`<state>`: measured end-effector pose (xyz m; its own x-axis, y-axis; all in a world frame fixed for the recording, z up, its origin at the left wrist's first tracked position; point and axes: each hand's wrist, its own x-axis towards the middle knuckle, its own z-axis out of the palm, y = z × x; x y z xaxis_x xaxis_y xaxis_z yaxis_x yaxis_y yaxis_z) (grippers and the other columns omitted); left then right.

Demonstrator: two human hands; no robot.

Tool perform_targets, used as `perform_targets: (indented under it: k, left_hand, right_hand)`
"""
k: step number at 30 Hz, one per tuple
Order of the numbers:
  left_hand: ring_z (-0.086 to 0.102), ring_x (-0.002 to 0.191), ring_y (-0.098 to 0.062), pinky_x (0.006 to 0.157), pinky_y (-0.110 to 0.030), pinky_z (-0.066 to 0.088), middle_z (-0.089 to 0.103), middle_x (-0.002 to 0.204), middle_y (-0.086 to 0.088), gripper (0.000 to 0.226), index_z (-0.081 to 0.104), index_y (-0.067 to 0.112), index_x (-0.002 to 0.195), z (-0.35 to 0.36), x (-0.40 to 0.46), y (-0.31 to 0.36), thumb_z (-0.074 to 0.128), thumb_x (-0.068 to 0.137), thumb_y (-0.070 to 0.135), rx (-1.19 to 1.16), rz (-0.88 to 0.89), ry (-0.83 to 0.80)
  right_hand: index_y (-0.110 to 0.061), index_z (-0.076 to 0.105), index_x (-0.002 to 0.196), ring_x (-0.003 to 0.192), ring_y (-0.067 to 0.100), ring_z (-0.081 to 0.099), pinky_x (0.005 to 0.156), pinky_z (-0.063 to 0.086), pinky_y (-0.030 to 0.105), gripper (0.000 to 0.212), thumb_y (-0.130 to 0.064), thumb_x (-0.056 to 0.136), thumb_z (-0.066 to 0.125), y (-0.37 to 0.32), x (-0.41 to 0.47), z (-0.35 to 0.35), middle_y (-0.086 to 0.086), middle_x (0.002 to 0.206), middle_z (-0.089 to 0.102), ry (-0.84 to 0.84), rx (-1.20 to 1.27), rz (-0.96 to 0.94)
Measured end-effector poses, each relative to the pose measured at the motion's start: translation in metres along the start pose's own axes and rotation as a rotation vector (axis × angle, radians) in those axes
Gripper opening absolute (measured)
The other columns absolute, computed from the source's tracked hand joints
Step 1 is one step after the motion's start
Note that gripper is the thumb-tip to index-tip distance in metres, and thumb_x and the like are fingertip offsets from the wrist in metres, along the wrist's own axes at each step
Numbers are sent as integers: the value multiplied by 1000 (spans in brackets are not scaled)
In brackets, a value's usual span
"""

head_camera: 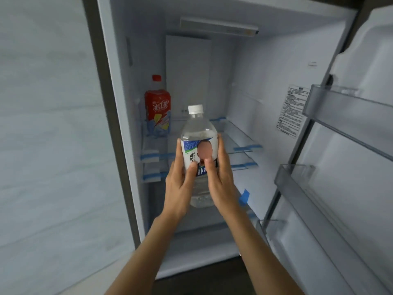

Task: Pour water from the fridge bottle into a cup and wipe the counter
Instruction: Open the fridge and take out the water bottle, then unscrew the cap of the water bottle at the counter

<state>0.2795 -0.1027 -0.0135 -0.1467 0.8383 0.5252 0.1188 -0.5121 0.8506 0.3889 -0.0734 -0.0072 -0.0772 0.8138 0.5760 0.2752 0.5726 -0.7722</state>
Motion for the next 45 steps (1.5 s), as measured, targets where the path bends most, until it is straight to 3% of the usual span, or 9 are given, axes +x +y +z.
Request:
perform_targets:
  k: [3, 7, 10, 12, 17, 25, 36, 39, 45]
  left_hand:
    - [49, 125, 4, 99, -17, 43, 49, 133, 33, 64, 14, 48, 148, -16, -47, 10, 43, 92, 53, -13, -37, 23]
    - [49, 124, 7, 98, -15, 44, 49, 130, 38, 57, 14, 49, 146, -42, -107, 18, 43, 97, 42, -33, -120, 71]
    - [58, 115, 5, 89, -15, 49, 59, 122, 33, 56, 20, 47, 145, -67, -152, 25, 46, 96, 41, -59, -202, 158]
    - [64, 108, -1, 85, -21, 53, 64, 114, 31, 57, 23, 46, 145, -109, -198, 26, 49, 96, 37, -87, -295, 293]
    - [69, 102, -12, 81, -25, 55, 72, 109, 16, 62, 27, 45, 146, -149, -252, 34, 57, 92, 36, -62, -411, 365]
    - [69, 104, -19, 80, -25, 55, 69, 120, 0, 63, 37, 45, 141, -264, -409, 89, 64, 84, 36, 50, -451, 754]
    - [70, 102, -22, 86, -42, 56, 72, 113, 5, 67, 39, 51, 139, -335, -587, 173, 65, 78, 46, 258, -473, 1325]
    - [71, 99, -21, 82, -39, 58, 72, 112, 3, 64, 40, 52, 137, -342, -616, 187, 68, 81, 45, 324, -462, 1492]
    - [71, 96, -16, 77, -25, 57, 73, 109, 3, 61, 39, 50, 137, -367, -664, 215, 69, 85, 43, 431, -412, 1872]
  right_hand:
    - [-60, 7, 140, 126, -19, 32, 102, 42, 23, 57, -71, 88, 29, -14, -46, 9, -39, 136, 23, -24, 25, 16]
    - [-46, 10, 148, 134, -4, 34, 107, 43, 37, 62, -65, 93, 32, -26, -101, 27, -24, 146, 29, -148, 84, 74]
    - [-48, 12, 147, 136, 0, 34, 108, 41, 41, 61, -62, 93, 37, -35, -140, 45, -19, 150, 31, -255, 86, 98]
    - [-51, 14, 144, 134, 0, 38, 108, 42, 40, 61, -58, 92, 44, -54, -171, 77, -19, 149, 35, -454, 126, 129]
    - [-53, 18, 145, 130, 8, 46, 102, 47, 44, 71, -62, 85, 56, -63, -211, 105, -14, 147, 41, -620, 245, 231]
    - [-64, 22, 136, 114, 8, 60, 91, 55, 34, 65, -62, 81, 57, -151, -337, 210, -14, 135, 52, -991, 378, 201]
    - [-54, 14, 143, 106, 5, 63, 84, 57, 25, 65, -52, 89, 50, -266, -491, 310, -8, 139, 49, -1466, 516, -45]
    - [-59, 15, 141, 100, 2, 65, 79, 56, 21, 62, -59, 89, 49, -291, -521, 332, -8, 135, 52, -1572, 572, -127]
    - [-54, 23, 142, 87, 7, 70, 74, 60, 35, 66, -54, 86, 57, -354, -583, 387, -19, 119, 61, -1883, 674, -230]
